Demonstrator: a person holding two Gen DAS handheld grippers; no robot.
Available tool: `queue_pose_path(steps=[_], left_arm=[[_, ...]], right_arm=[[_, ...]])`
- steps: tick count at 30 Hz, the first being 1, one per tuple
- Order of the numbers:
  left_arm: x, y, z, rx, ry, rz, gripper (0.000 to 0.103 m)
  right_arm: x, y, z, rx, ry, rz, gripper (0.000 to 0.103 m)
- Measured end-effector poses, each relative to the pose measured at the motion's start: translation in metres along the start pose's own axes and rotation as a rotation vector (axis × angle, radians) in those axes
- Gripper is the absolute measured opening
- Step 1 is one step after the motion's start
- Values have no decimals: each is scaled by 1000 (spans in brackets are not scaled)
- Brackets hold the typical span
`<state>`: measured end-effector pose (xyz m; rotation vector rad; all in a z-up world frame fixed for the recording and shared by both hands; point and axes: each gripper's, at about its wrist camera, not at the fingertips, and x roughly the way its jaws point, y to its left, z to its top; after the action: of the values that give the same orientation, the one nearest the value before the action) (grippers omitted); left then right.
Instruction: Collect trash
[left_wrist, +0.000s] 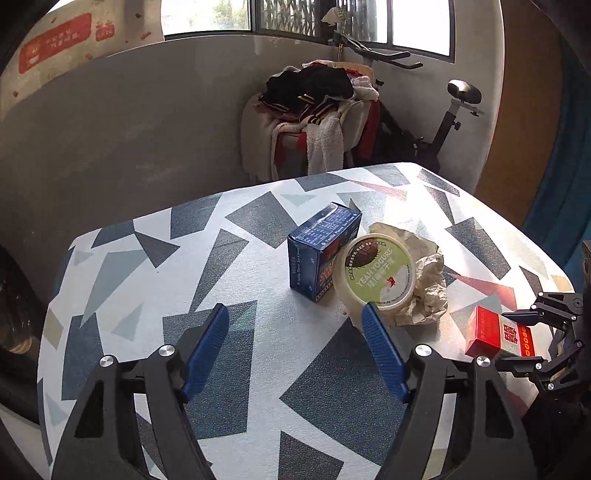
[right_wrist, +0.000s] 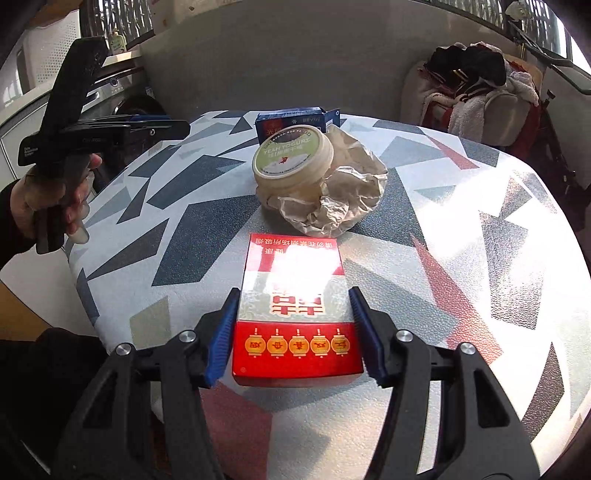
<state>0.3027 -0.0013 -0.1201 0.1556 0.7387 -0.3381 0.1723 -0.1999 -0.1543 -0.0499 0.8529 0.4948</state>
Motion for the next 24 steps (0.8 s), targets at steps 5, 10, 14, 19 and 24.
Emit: queue_pose_path(steps=[5,10,14,19,24], left_arm=[[44,11,49,-72,29,-130,76],[85,-6,70,-2,56,-202,93],[117,-19,72,27,123,-188,93],[140,-10,65,-57,194,-215,52],[130,9,59,-139,176,-230,39]], right_arm=[[3,-16,-4,35,3,7,59],[4,-28,-4,61,-6,15,59],[6,-33,-6,63,0,18,59],[7,-37,-7,68,1,21,59],[7,-34,-7,66,-2,23,59]])
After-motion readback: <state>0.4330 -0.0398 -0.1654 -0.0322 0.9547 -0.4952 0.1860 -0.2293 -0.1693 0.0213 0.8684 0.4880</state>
